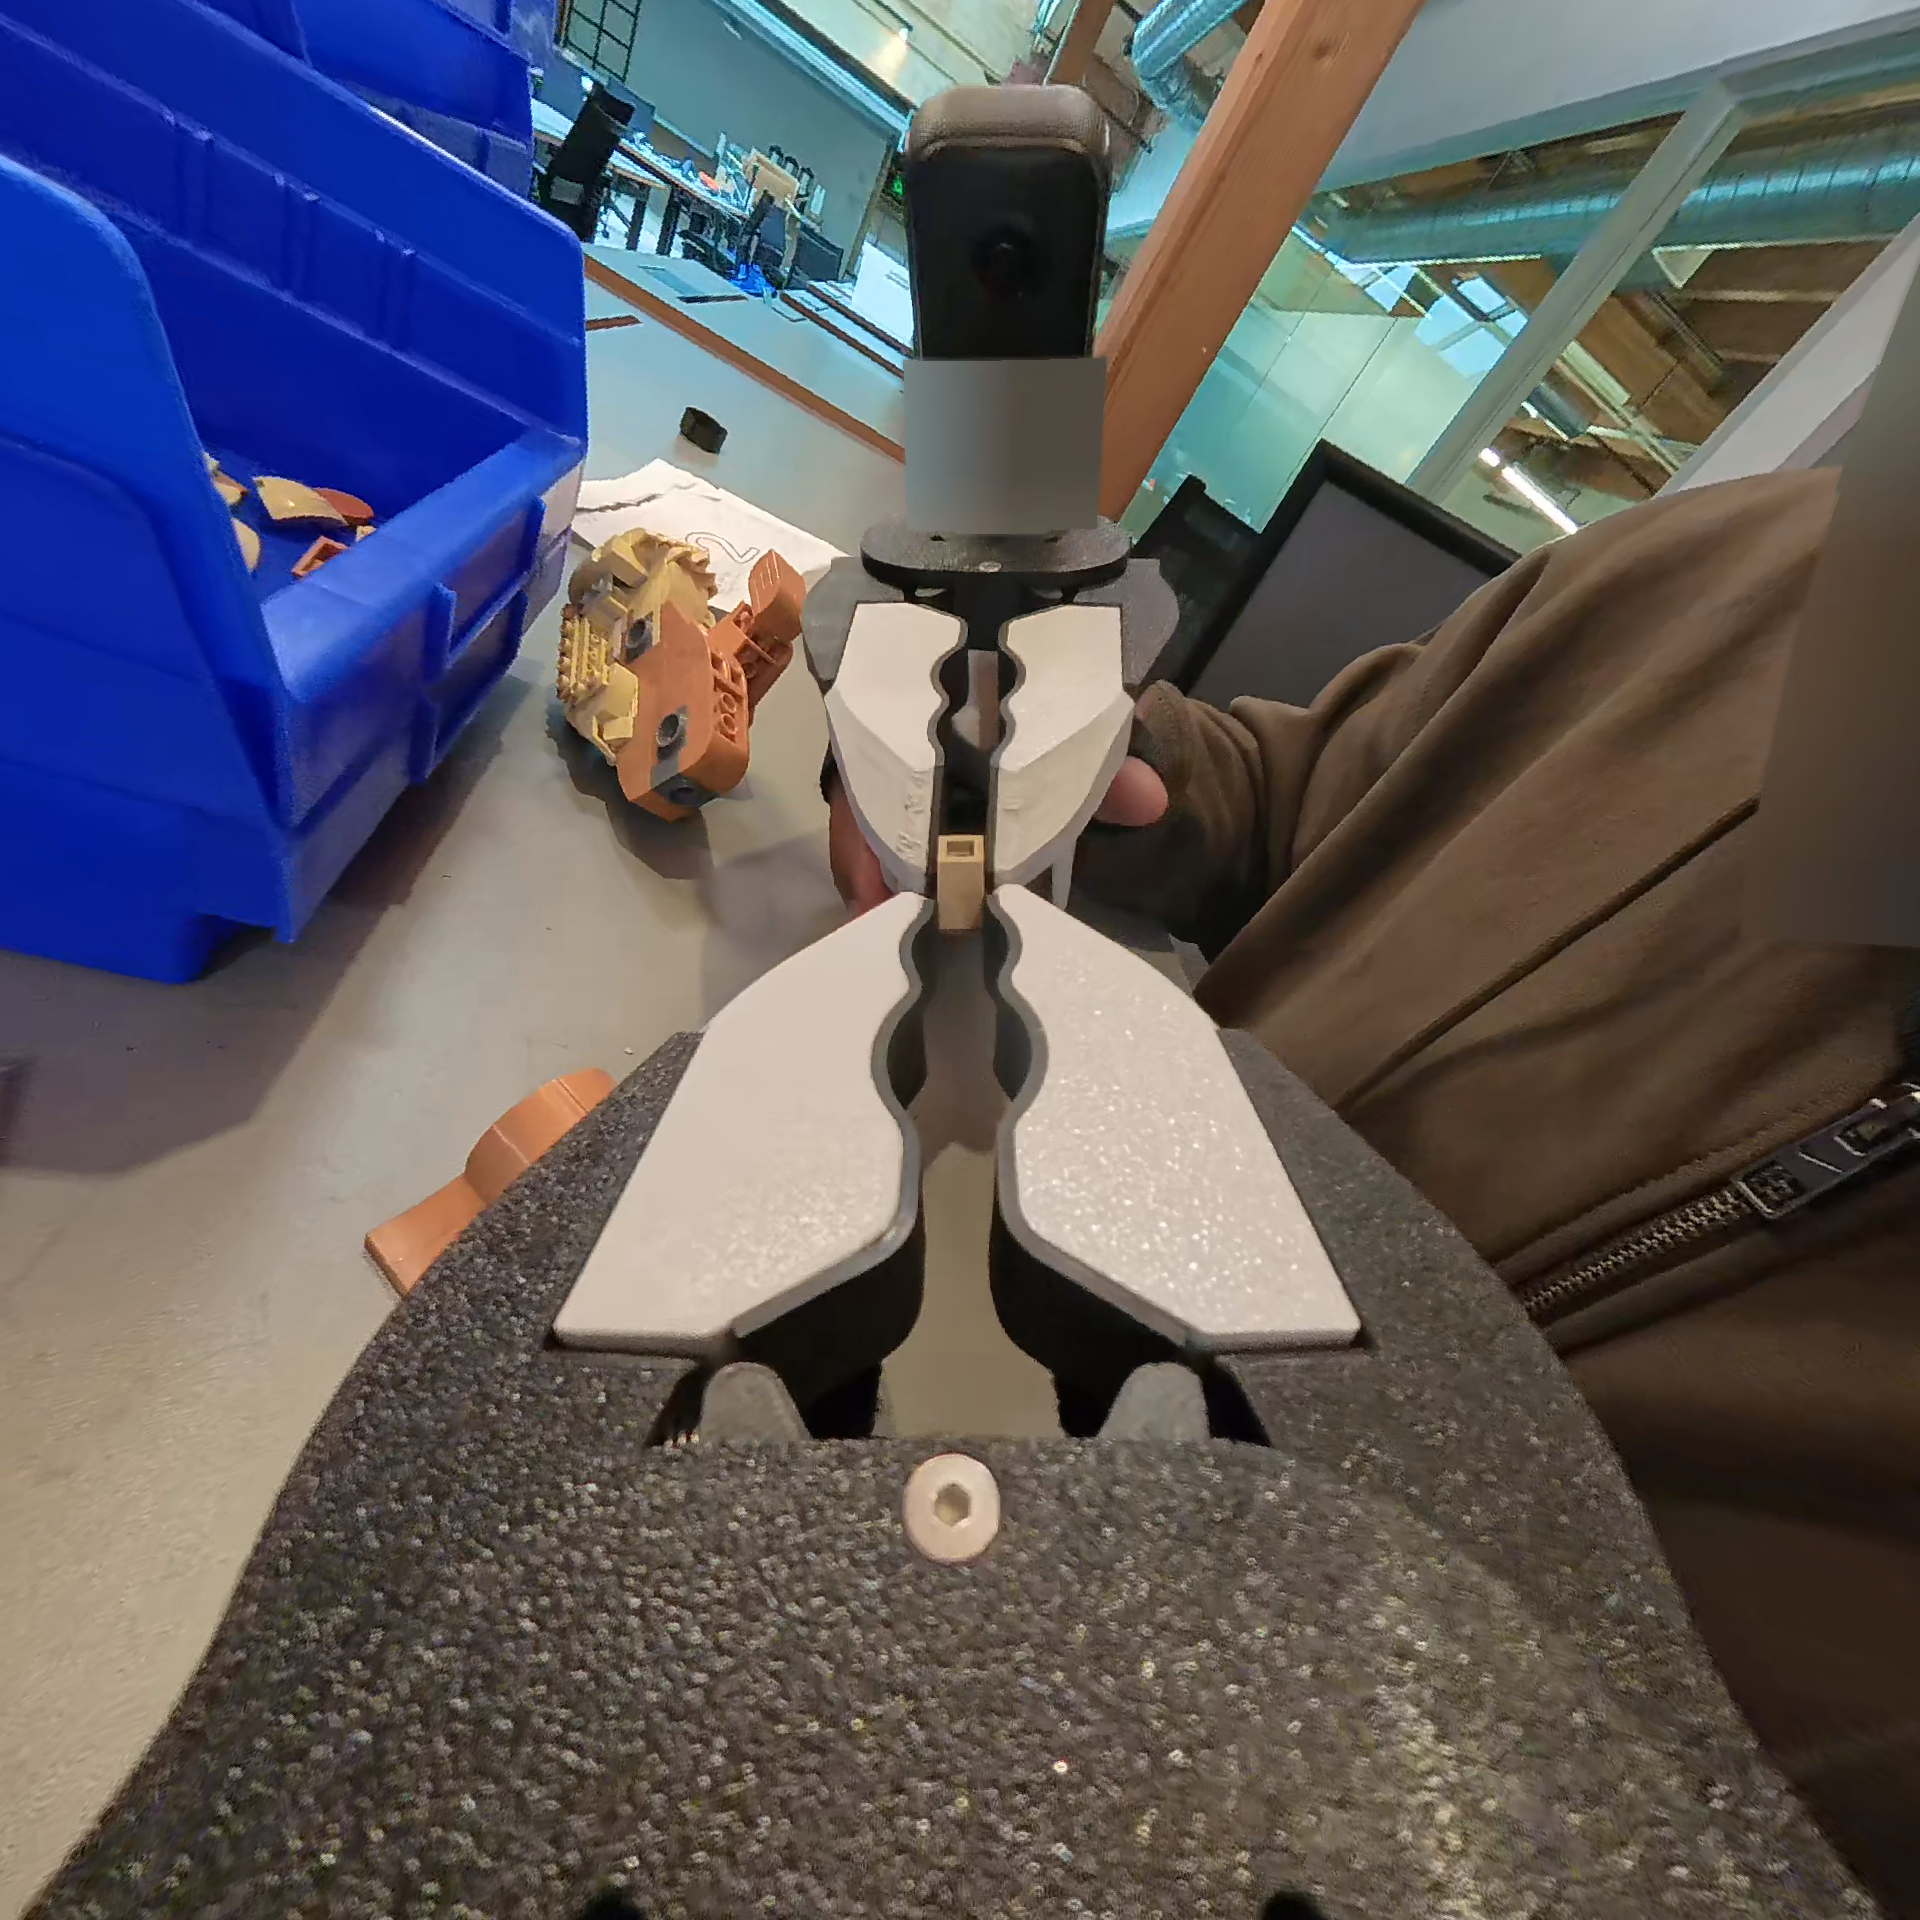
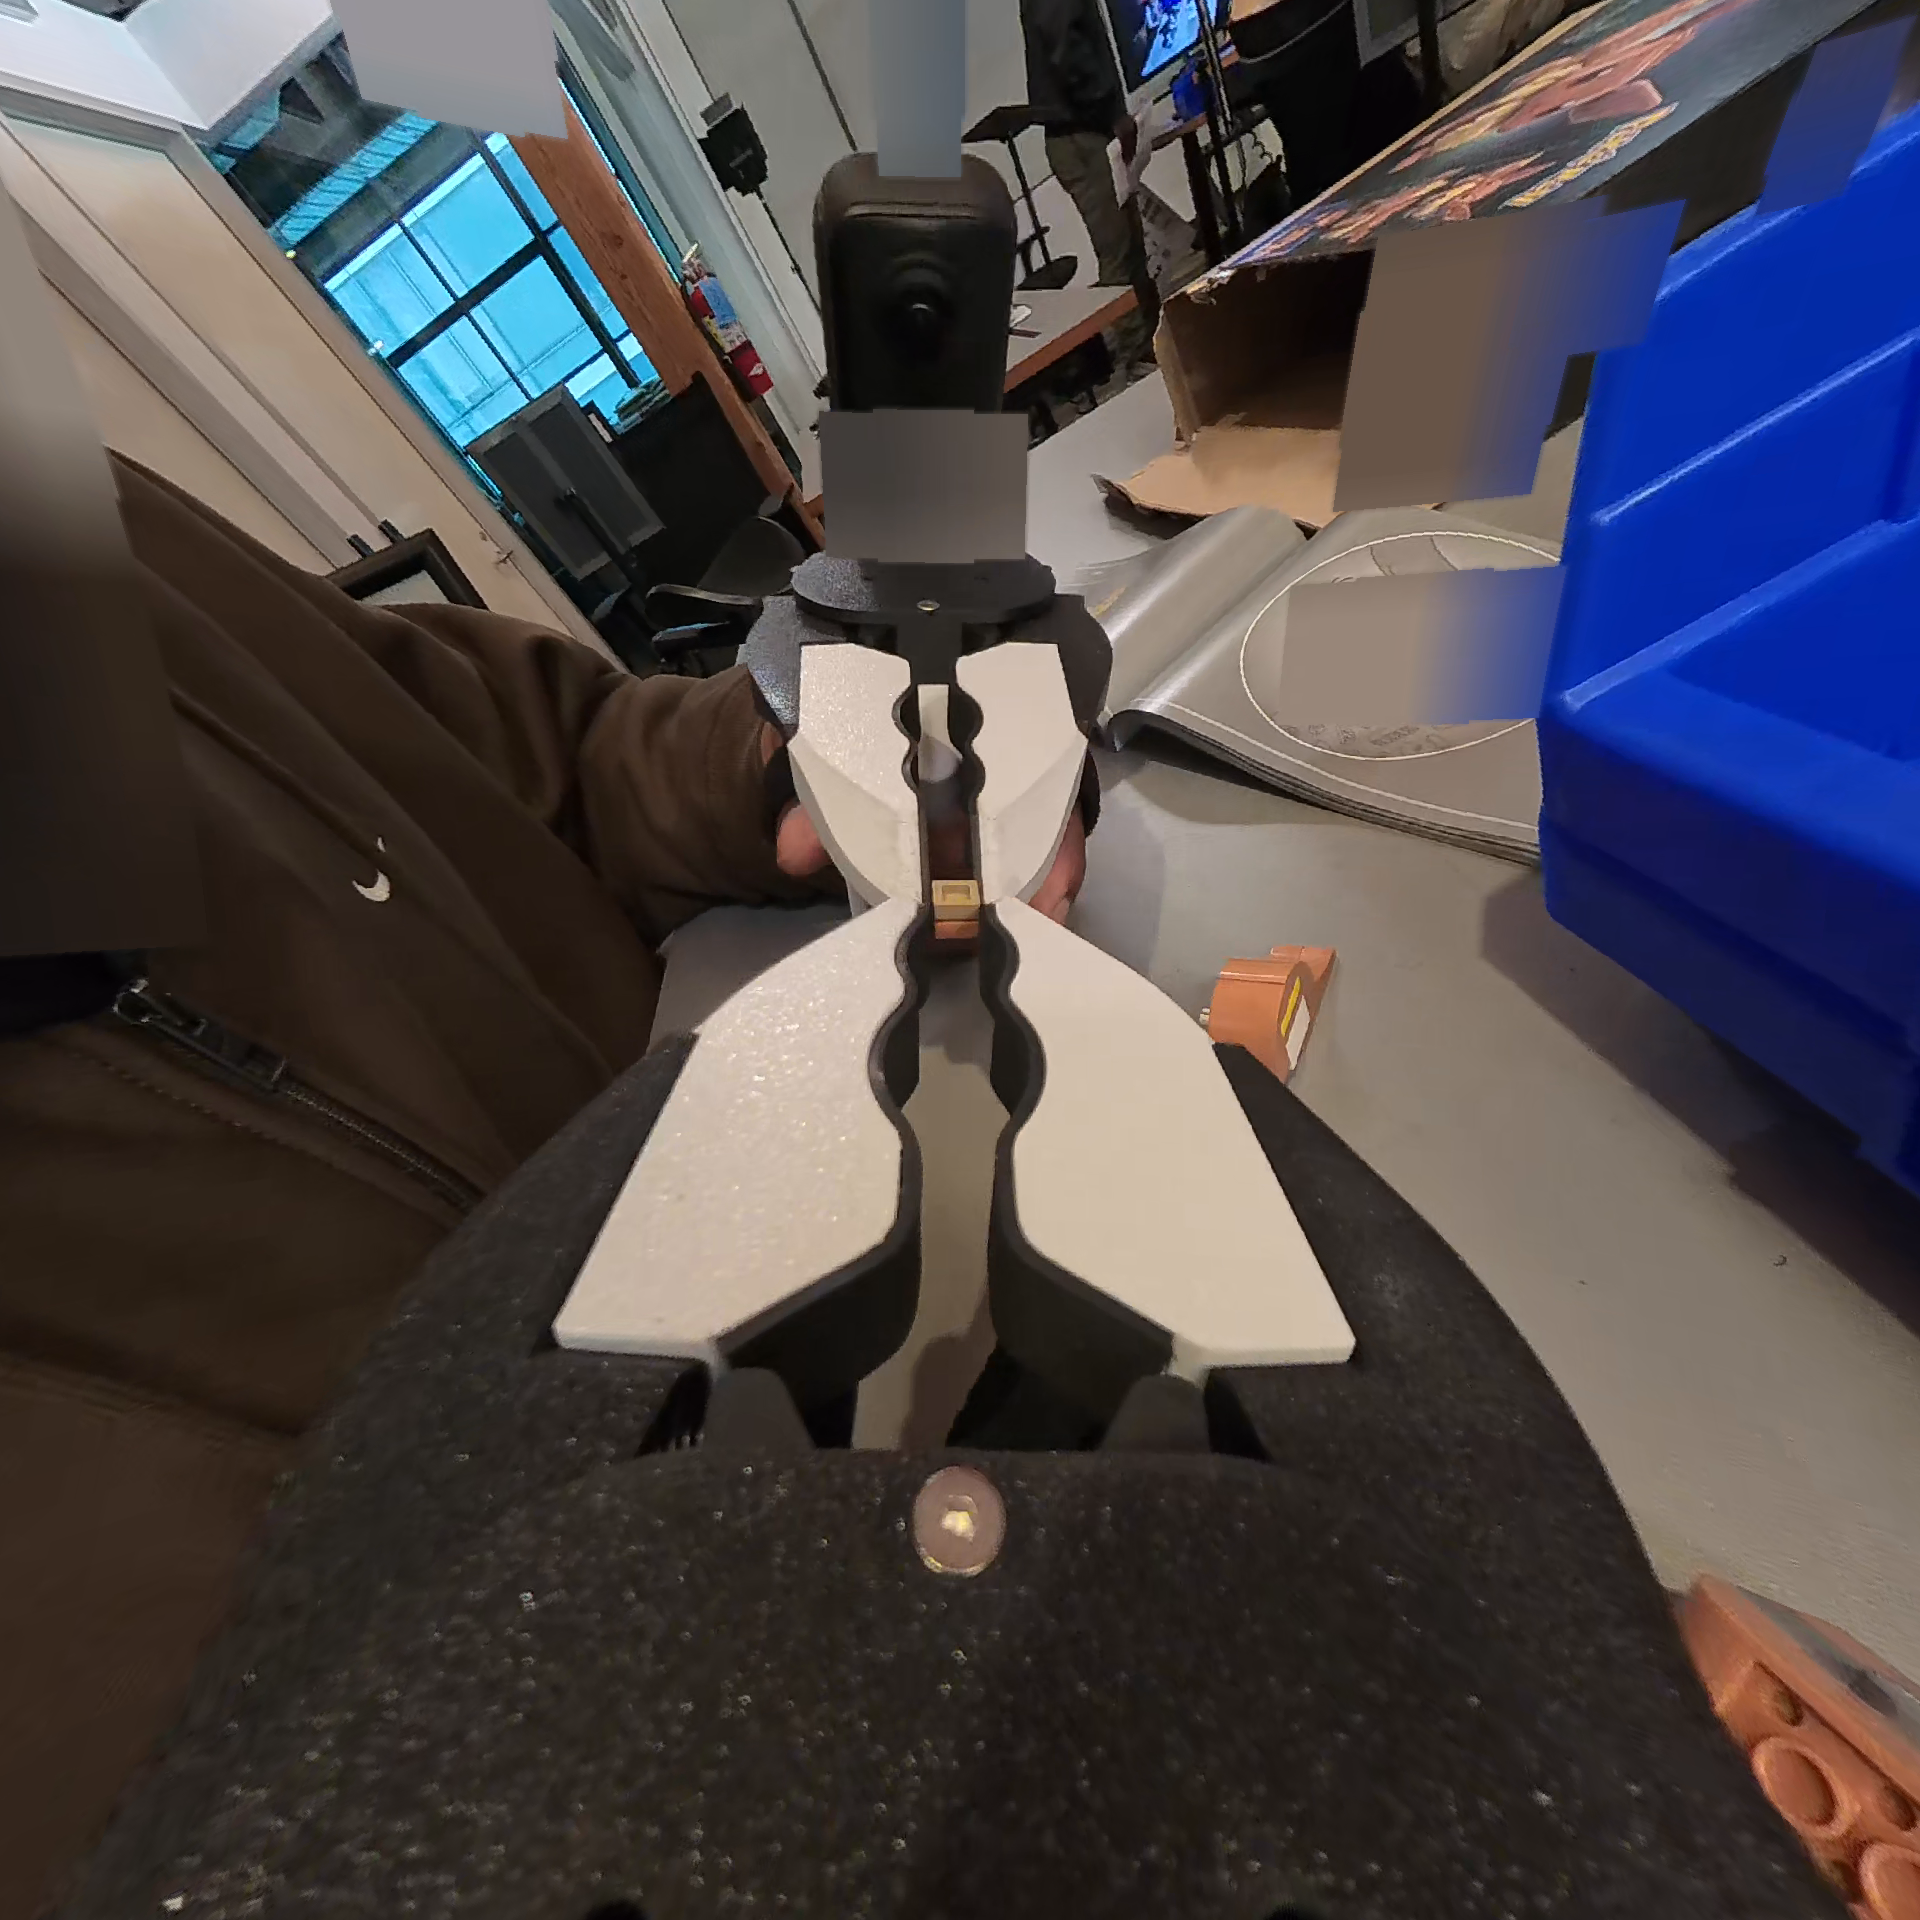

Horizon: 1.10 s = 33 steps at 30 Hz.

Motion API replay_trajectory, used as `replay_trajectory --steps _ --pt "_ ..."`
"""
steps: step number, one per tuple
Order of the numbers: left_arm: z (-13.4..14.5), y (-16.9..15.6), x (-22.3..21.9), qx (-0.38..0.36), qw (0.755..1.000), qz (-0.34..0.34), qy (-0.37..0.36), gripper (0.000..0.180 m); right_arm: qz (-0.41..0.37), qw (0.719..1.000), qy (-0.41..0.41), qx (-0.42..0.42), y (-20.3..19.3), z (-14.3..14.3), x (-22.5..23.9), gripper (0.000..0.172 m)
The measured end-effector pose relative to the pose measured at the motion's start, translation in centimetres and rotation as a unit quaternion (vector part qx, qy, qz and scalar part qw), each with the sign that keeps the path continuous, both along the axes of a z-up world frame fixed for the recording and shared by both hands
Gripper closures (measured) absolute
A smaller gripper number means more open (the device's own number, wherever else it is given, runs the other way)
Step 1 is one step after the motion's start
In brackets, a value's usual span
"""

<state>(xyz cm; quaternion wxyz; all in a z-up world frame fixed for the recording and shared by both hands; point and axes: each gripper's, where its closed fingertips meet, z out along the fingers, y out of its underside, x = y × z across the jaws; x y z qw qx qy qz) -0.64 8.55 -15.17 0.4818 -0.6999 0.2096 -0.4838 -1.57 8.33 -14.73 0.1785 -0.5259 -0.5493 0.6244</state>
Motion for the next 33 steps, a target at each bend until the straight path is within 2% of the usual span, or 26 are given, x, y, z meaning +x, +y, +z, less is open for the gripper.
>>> replay_trajectory --steps 4,8,11,15,18,21,24,26,29,33 --pt "0.1 -0.2 0.1 -0.015 1.0 -0.01 -0.016 0.173 0.008 1.0 0.007 0.014 -0.2 0.0 0.1 0.164" --pt "0.6 -0.6 0.5 -0.041 0.997 -0.031 -0.056 0.173 0.017 0.997 0.033 0.064 -0.6 0.3 0.4 0.164" --pt "2.0 -0.5 0.0 -0.069 0.988 -0.037 -0.132 0.173 0.031 0.99 0.03 0.133 -1.3 -0.8 0.5 0.164" --pt "1.1 -0.3 -0.2 -0.081 0.99 -0.028 -0.112 0.173 0.013 0.991 0.044 0.123 -0.9 -0.1 0.3 0.164" --pt "0.8 -0.2 -0.3 -0.068 0.994 -0.019 -0.087 0.173 -0.034 0.987 0.054 0.148 0.8 0.6 0.1 0.164" --pt "0.2 0.1 -0.5 -0.063 0.996 -0.004 -0.058 0.173 -0.108 0.974 0.063 0.188 3.2 2.5 -0.6 0.164" --pt "0.1 0.2 -0.6 -0.063 0.996 -0.001 -0.059 0.172 -0.21 0.952 0.05 0.218 7.6 5.8 -1.9 0.164" --pt "0.1 0.2 -0.7 -0.061 0.997 0.002 -0.055 0.172 -0.29 0.927 0.008 0.239 11.7 7.1 -2.8 0.162" --pt "-0.1 0.3 -1.2 -0.056 0.997 0.013 -0.046 0.172 -0.317 0.916 -0.057 0.238 15.3 7.1 -4.0 0.143" --pt "0.0 0.6 -2.2 -0.05 0.997 0.032 -0.043 0.172 -0.321 0.91 -0.049 0.256 16.4 7.6 -3.6 0.142"
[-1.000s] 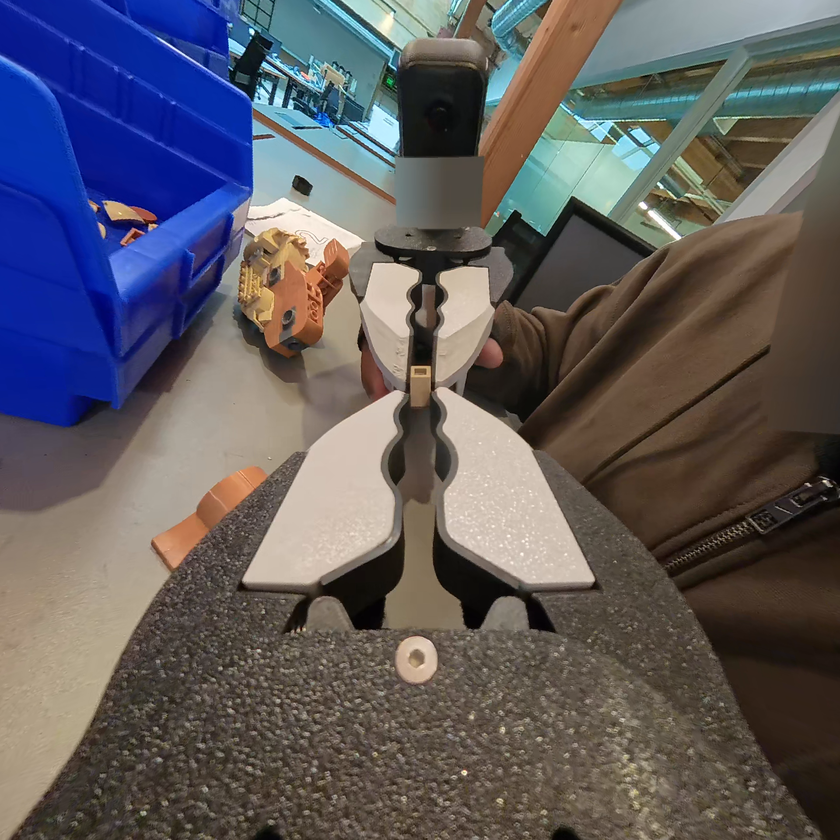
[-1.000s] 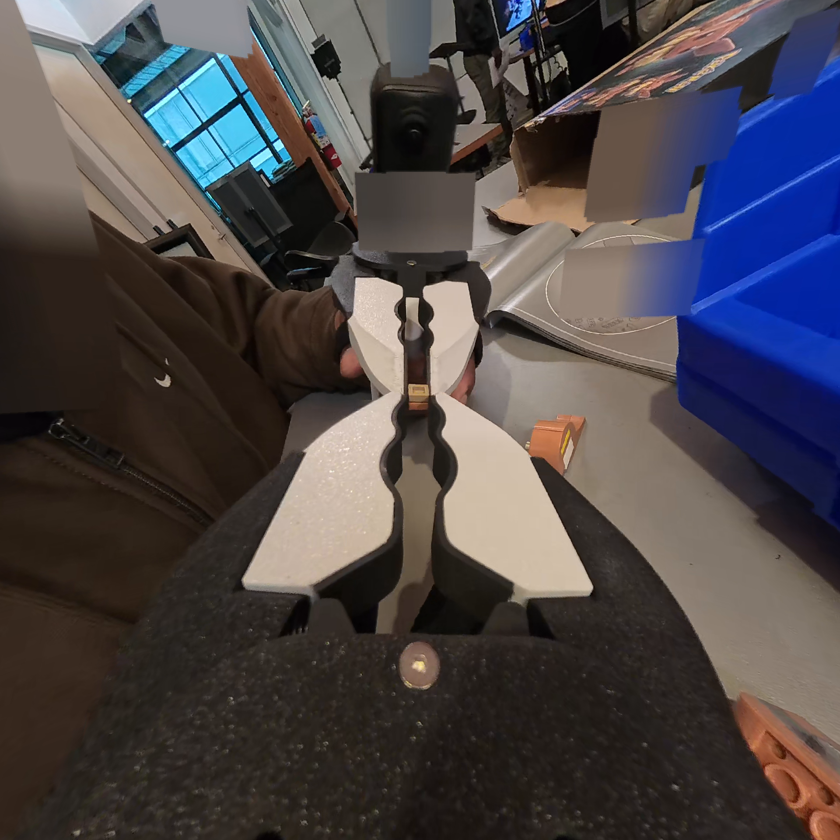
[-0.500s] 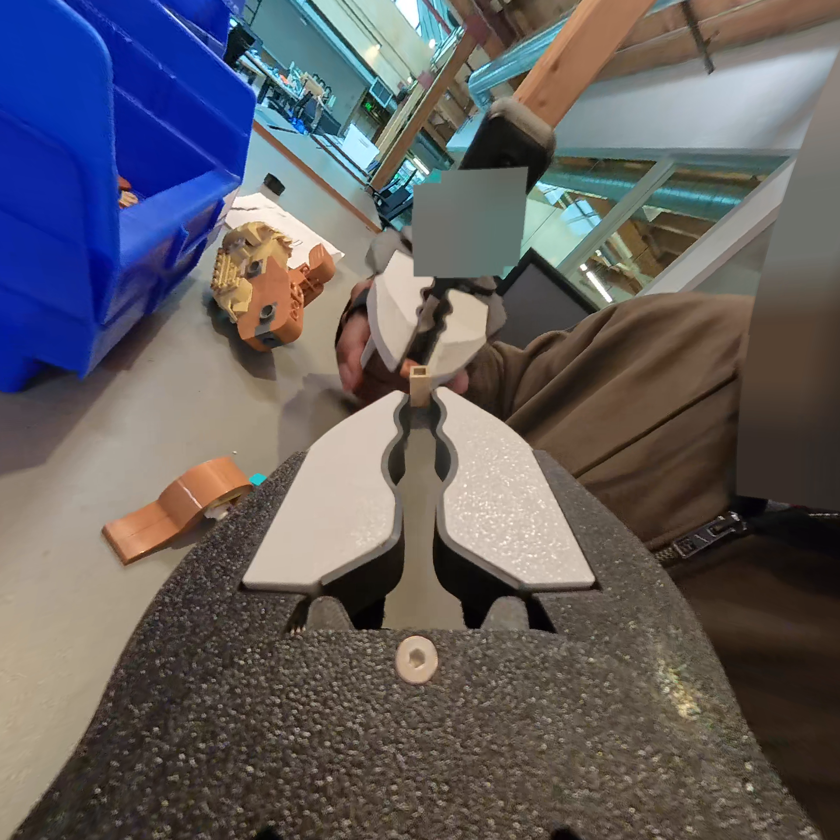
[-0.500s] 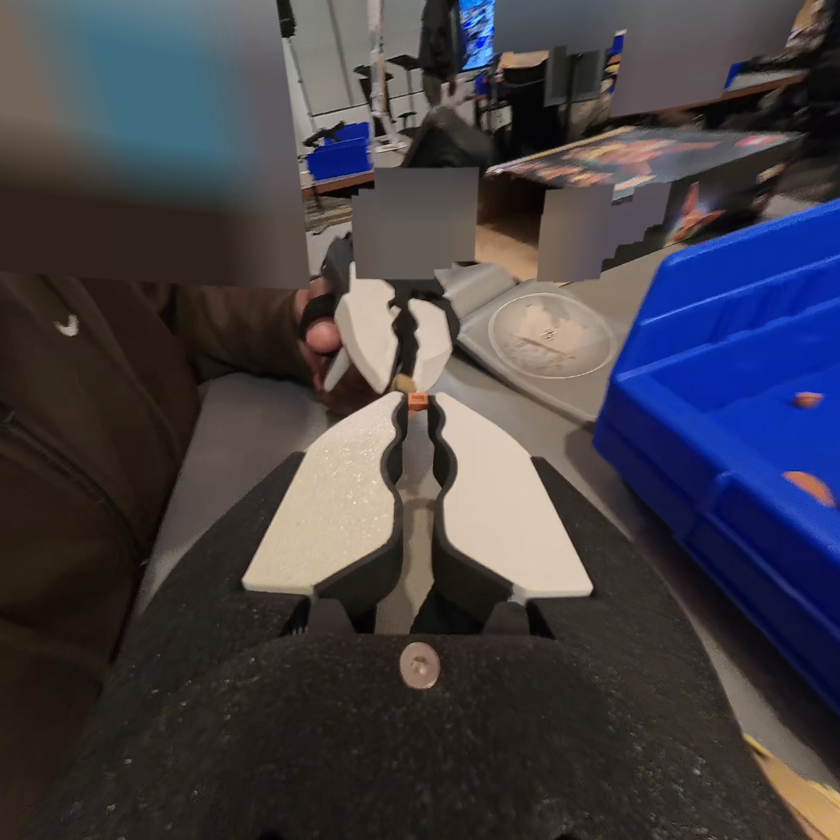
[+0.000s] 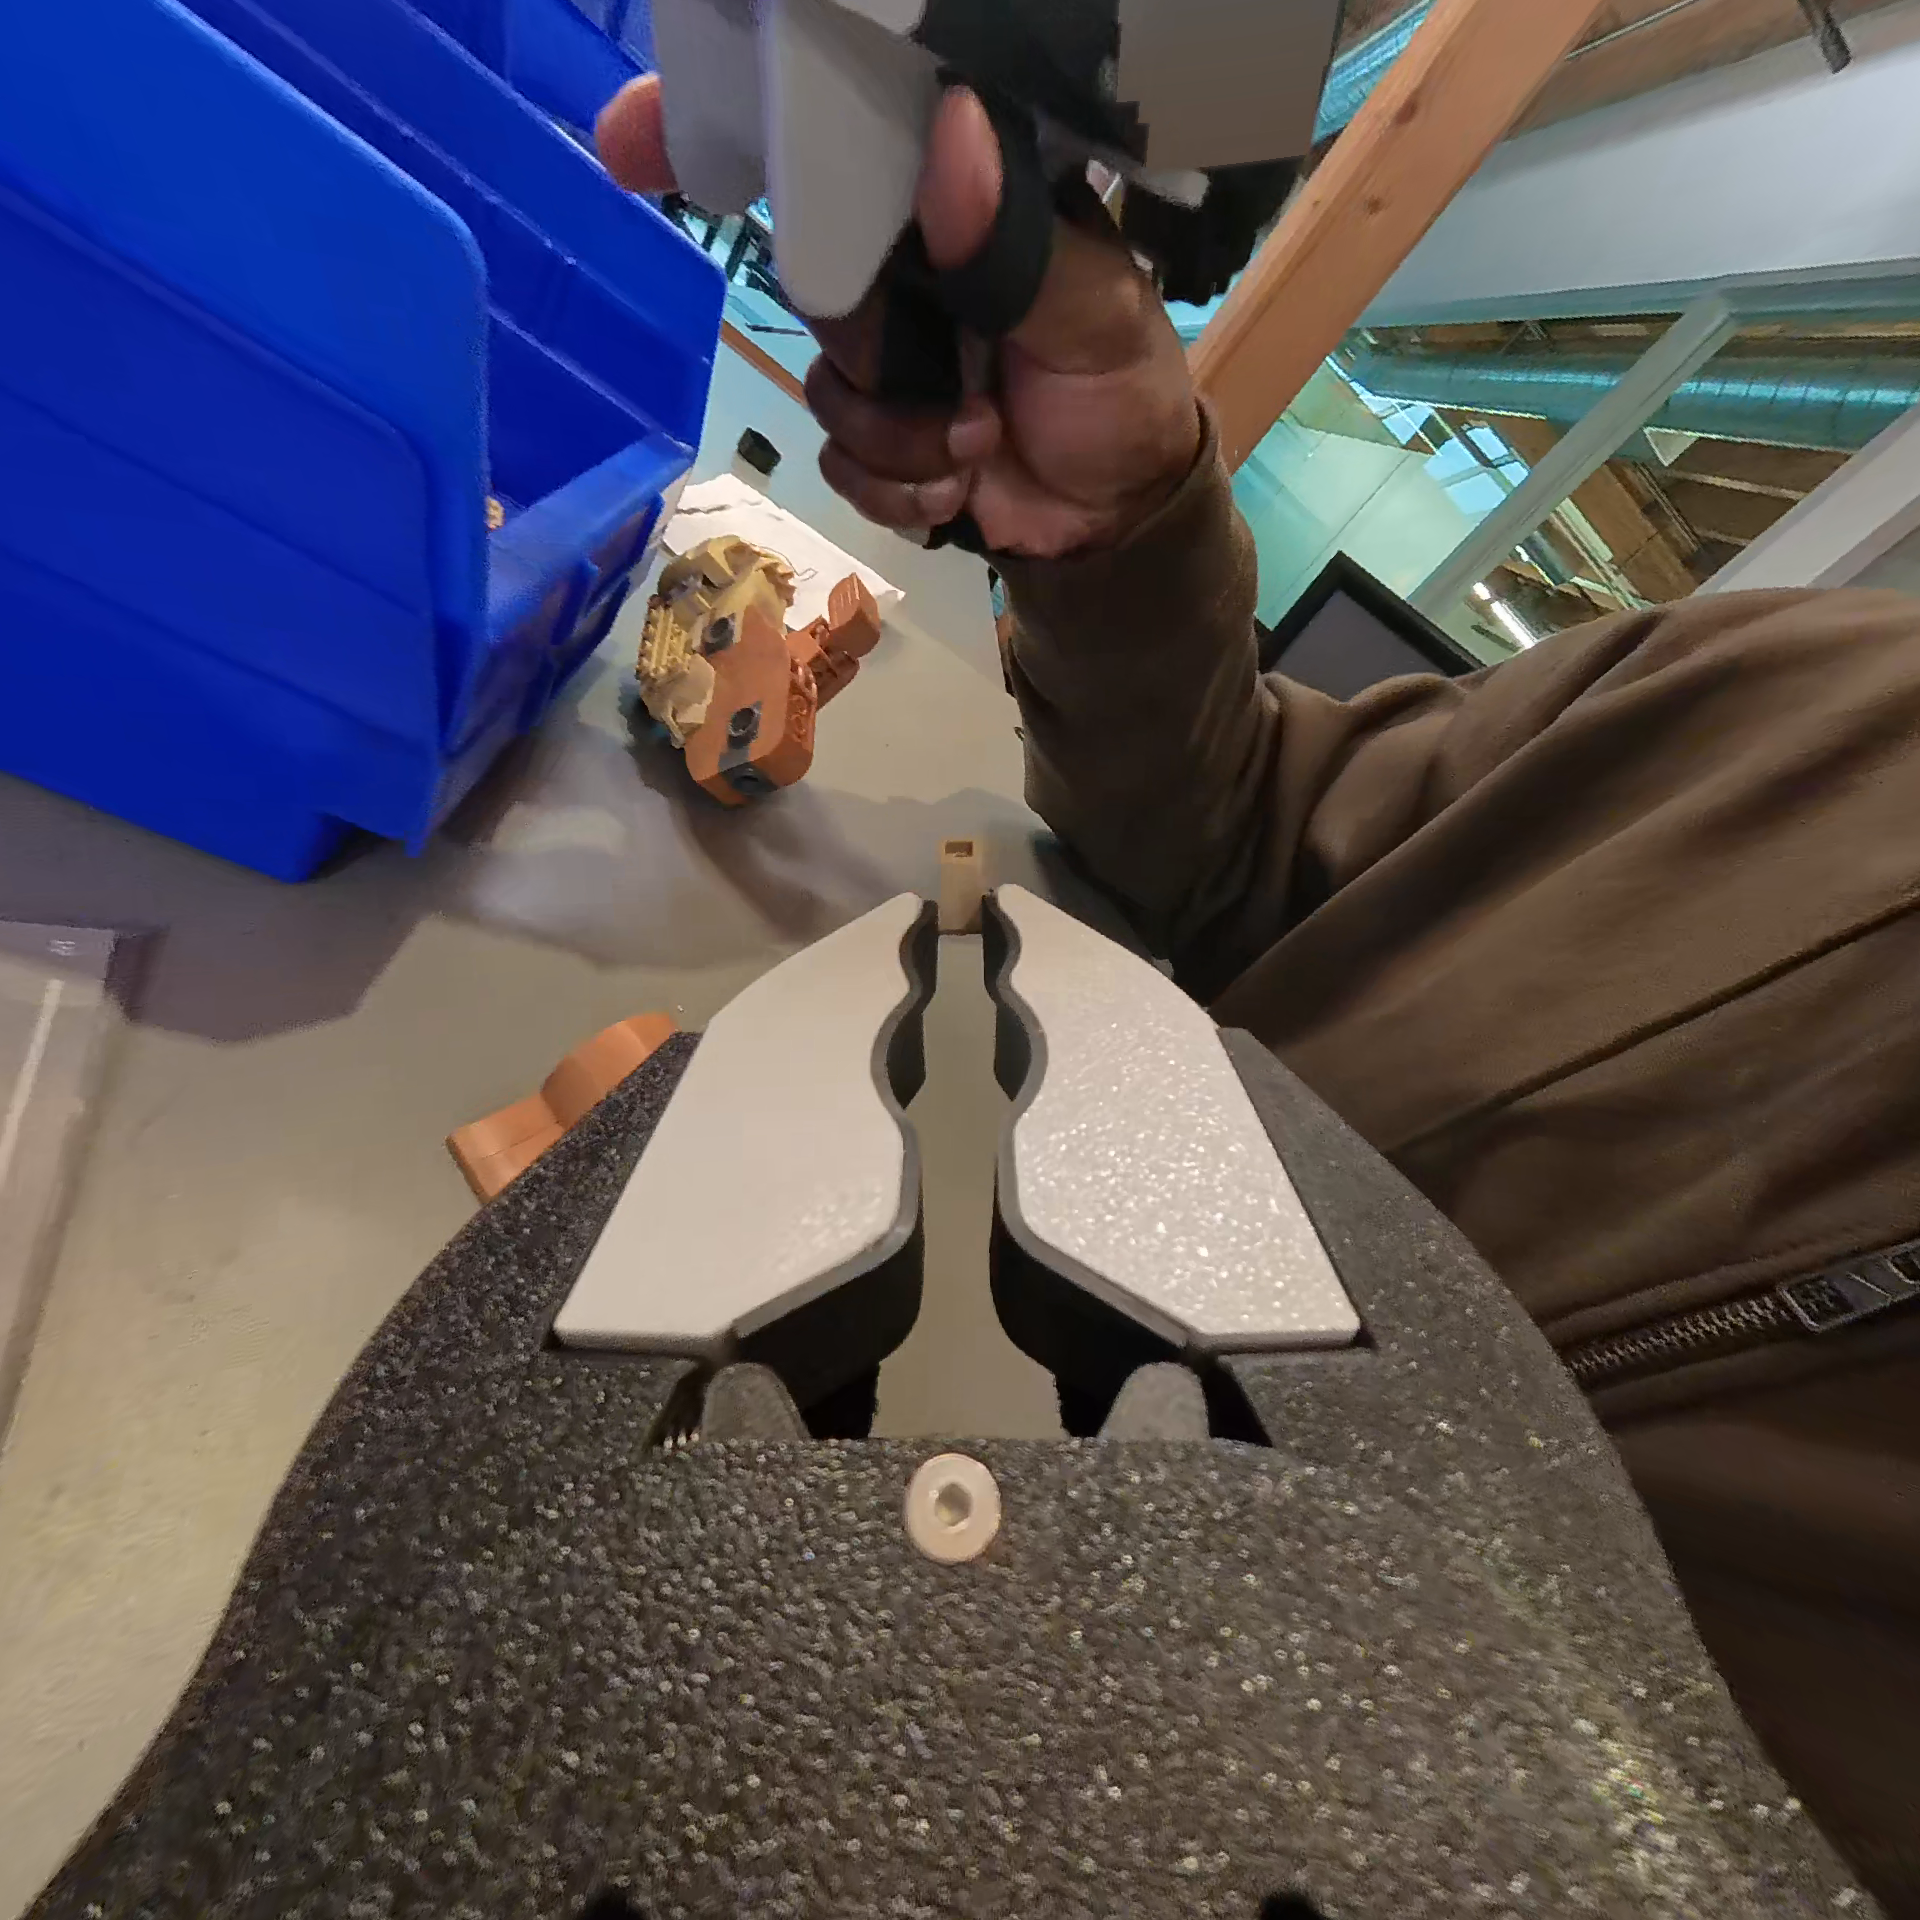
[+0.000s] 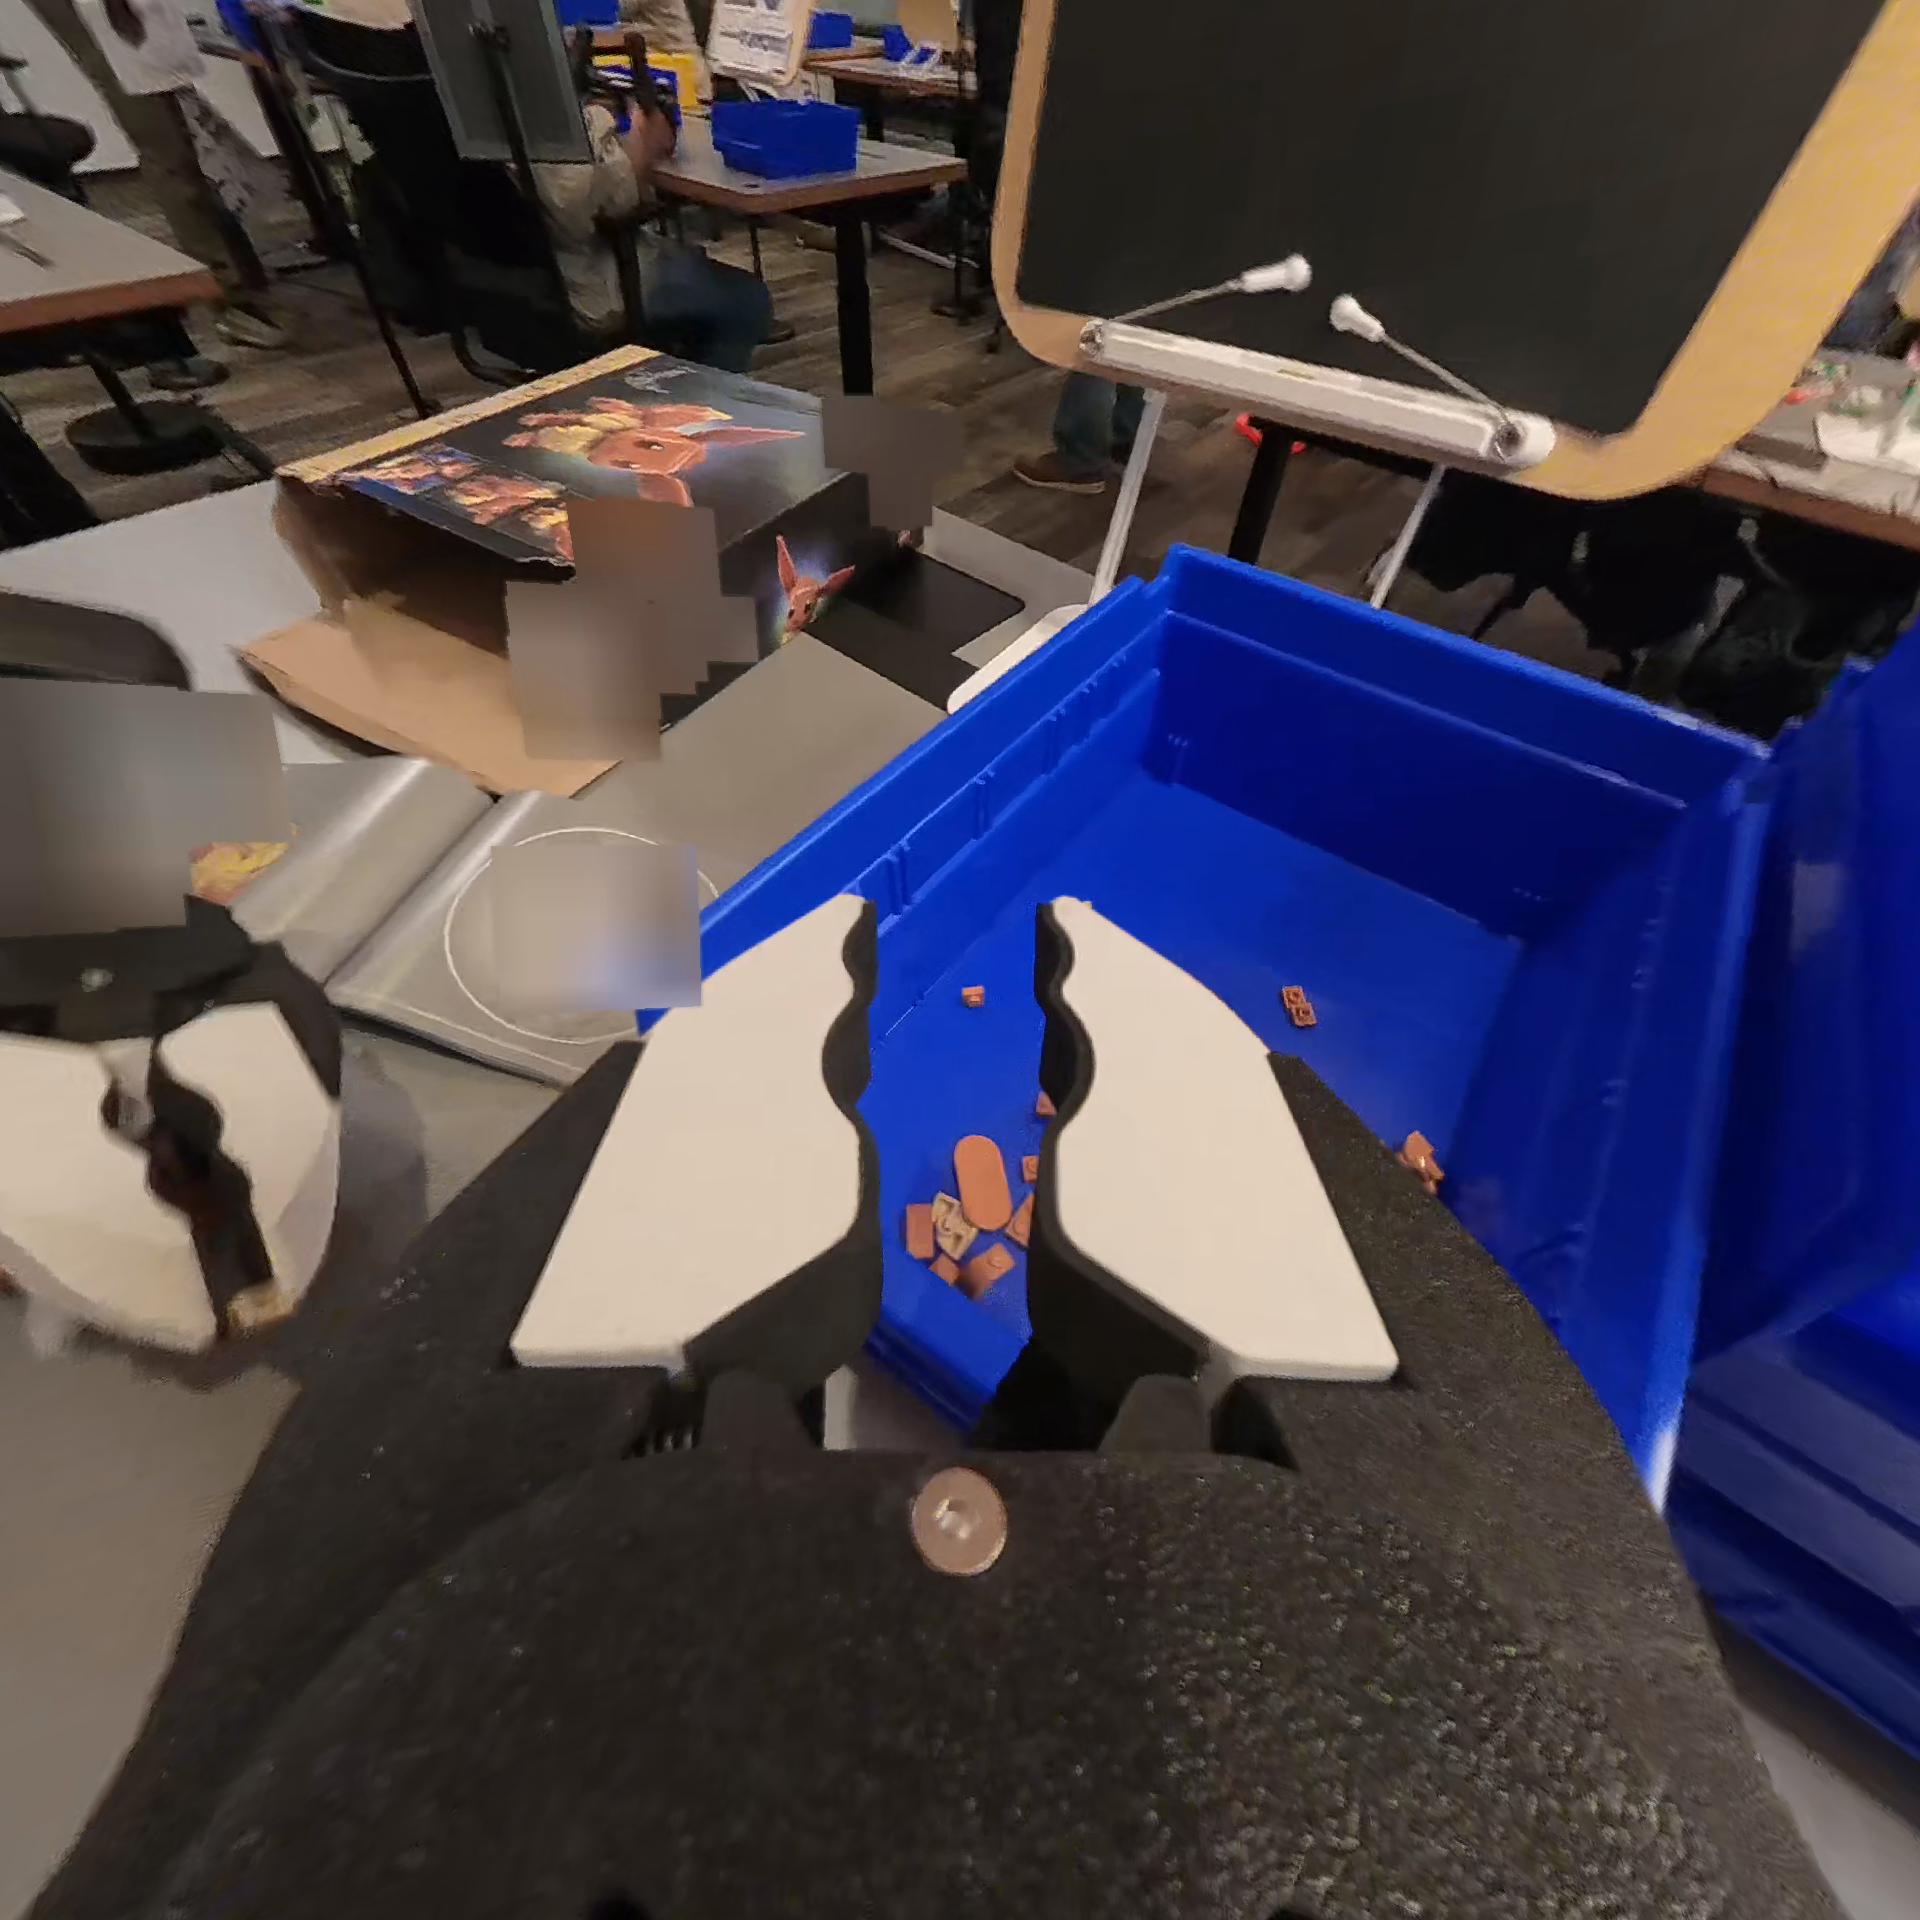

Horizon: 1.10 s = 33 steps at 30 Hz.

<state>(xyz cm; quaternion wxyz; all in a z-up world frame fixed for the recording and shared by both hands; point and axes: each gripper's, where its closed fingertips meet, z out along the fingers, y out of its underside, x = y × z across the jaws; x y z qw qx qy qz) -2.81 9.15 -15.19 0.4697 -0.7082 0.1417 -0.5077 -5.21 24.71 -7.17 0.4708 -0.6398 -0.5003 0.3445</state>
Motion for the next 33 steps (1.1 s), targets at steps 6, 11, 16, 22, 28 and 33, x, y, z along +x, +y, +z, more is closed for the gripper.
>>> replay_trajectory --steps 6,11,16,22,28,33 --pt "0.7 0.3 -0.7 0.005 1.0 0.008 -0.017 0.172 0.234 0.959 -0.071 0.141 -8.3 -2.1 1.0 0.153" --pt "1.5 0.1 -0.5 0.001 0.999 0.001 -0.051 0.172 0.343 0.914 -0.082 0.2 -13.0 -4.1 0.9 0.153" --pt "1.4 0.2 -0.6 -0.012 0.998 0.005 -0.061 0.172 0.39 0.897 -0.074 0.193 -14.9 -5.6 1.0 0.155" --pt "1.5 0.1 -0.7 -0.034 0.996 -0.003 -0.088 0.172 0.392 0.892 -0.074 0.212 -15.4 -6.6 0.3 0.16" --pt "1.6 0.0 -1.0 -0.051 0.993 -0.01 -0.11 0.172 0.386 0.893 -0.066 0.223 -15.0 -6.5 0.3 0.166" --pt "1.9 0.4 -1.3 -0.045 0.992 0.007 -0.116 0.172 0.377 0.894 -0.062 0.232 -14.6 -6.2 0.1 0.167"
